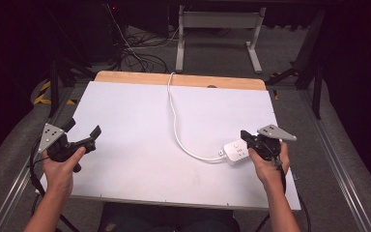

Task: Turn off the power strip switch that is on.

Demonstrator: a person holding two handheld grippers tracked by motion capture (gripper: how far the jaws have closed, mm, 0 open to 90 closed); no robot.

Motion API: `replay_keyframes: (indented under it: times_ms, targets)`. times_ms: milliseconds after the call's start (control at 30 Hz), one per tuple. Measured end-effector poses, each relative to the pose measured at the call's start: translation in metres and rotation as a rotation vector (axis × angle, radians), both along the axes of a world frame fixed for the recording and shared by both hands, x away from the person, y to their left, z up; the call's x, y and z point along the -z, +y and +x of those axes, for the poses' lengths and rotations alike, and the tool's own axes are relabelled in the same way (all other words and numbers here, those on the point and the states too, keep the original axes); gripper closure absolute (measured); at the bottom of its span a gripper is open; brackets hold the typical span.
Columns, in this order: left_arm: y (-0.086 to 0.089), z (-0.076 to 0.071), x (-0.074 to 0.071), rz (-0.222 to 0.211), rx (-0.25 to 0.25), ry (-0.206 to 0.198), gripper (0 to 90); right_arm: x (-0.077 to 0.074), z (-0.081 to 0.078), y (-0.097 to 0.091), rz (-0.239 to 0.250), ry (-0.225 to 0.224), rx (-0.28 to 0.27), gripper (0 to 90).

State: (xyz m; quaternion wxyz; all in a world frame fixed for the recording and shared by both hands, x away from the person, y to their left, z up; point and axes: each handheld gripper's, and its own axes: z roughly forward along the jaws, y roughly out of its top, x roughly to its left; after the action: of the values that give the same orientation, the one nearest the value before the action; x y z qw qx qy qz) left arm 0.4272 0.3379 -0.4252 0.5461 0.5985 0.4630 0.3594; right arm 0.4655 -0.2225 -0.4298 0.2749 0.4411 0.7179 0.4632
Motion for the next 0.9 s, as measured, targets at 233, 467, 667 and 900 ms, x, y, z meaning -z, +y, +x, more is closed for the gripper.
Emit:
replay_keyframes:
  times_ms: [233, 467, 667, 900]
  targets:
    - [-0.002, -0.001, 0.0, -0.003, 0.007, -0.002, 3.0, -0.009, -0.026, -0.023, 0.219, -0.2, -0.013, 90.0]
    - [-0.001, 0.001, 0.0, -0.001, 0.008, 0.0, 3.2, -0.005, -0.042, -0.036, 0.229, -0.362, 0.003, 90.0]
    - [-0.003, 0.001, -0.001, 0.002, 0.013, -0.003, 3.3, -0.004, -0.046, -0.039, 0.211, -0.379, 0.03, 90.0]
    - [-0.002, 0.001, 0.0, 0.002, 0.012, -0.001, 3.2, -0.002, -0.043, -0.038, 0.202, -0.353, 0.043, 52.2]
